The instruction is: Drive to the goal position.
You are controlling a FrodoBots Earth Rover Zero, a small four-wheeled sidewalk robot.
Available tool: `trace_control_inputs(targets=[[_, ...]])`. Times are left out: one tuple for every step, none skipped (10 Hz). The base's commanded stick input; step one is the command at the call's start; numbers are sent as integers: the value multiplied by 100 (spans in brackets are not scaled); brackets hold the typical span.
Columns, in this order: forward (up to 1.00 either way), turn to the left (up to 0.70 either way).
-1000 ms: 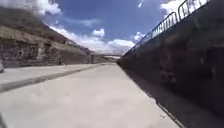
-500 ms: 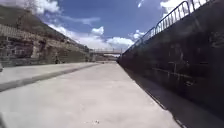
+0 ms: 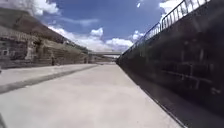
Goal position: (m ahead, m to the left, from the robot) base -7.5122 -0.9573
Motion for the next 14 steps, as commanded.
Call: trace_control_inputs(targets=[[100, 0], [100, 0], [100, 0], [100, 0], [100, 0], [100, 0], [100, 0], [100, 0], [100, 0], [100, 0], [100, 0], [100, 0], [100, 0], [100, 0]])
